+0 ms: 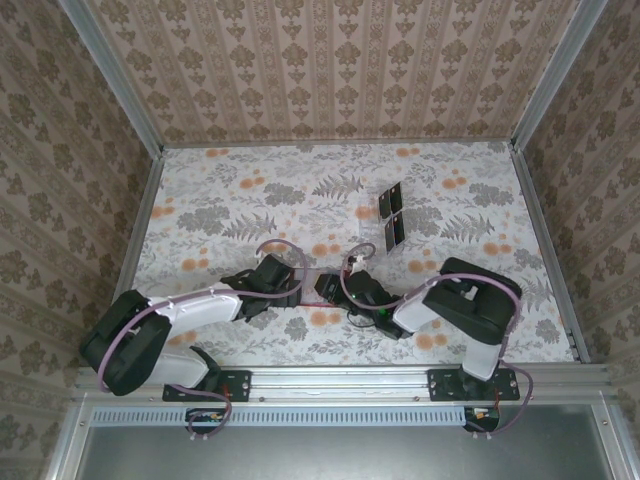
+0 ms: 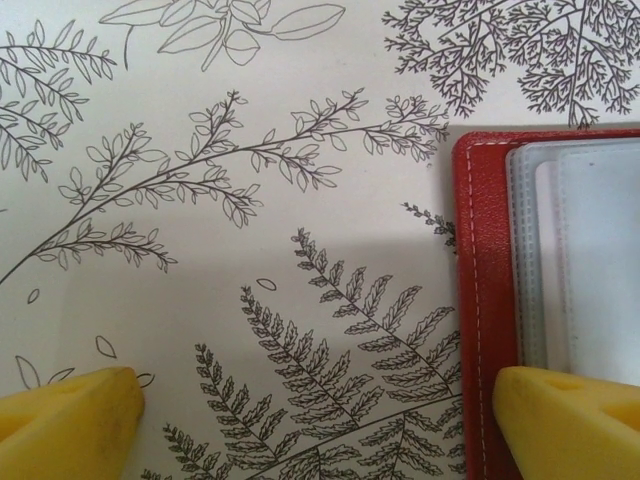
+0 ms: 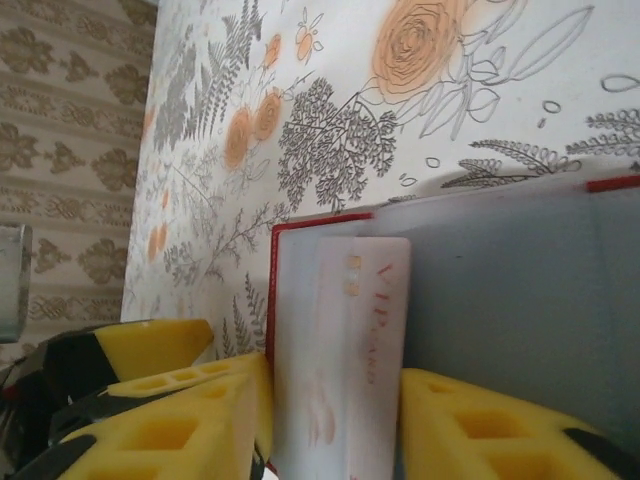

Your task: Put the credit cards into the card holder

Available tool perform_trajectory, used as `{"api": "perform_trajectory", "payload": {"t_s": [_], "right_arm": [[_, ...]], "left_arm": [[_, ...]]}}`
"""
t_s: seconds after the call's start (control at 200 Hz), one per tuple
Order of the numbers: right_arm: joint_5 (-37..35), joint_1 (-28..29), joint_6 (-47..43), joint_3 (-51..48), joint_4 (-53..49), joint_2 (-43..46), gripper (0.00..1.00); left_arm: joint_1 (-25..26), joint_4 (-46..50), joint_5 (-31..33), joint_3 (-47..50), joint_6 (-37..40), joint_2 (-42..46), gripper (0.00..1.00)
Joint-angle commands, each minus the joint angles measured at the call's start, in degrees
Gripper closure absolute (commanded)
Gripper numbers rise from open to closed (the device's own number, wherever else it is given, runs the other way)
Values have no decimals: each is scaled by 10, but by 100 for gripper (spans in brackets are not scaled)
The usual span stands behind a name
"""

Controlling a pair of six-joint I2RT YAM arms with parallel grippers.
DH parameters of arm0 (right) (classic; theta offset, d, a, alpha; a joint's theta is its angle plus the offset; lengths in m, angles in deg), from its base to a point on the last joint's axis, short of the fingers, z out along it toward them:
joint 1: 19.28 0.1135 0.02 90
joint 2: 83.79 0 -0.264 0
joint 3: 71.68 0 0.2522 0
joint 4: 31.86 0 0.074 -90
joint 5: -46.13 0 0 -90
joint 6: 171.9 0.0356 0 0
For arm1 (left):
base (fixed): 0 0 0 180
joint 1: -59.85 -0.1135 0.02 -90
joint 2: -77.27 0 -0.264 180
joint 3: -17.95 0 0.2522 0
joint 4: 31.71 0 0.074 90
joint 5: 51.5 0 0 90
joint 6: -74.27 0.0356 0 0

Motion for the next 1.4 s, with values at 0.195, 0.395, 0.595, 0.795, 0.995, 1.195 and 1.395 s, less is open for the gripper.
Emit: {"api": "perform_trajectory", "payload": {"t_s": [0.195,0.395,0.595,0.795,0.995,1.195,1.395], "right_arm": [[12,-25,-115,111,-371,110,44],[-1,-26,-118,169,-483,103,58],[-1,-25,-110,196,-510,63,71],[1,-24,-106,211,-502,25,72],[13,-24,-109,232,-497,-5,73],[27,-24,-112,248,-492,-22,78],[39,-24,-108,260,-480,-36,81]], "left_arm": [[-39,82,-42,-29,10,54,0],[-64,92,-58,-32,30,94,0],[-86,80,-70,-27,47,94,0],[-92,62,-77,-24,57,52,0],[-92,40,-90,-17,56,16,0],[-91,21,-100,-13,53,-10,0],[-88,5,-112,-11,49,-32,0]]}}
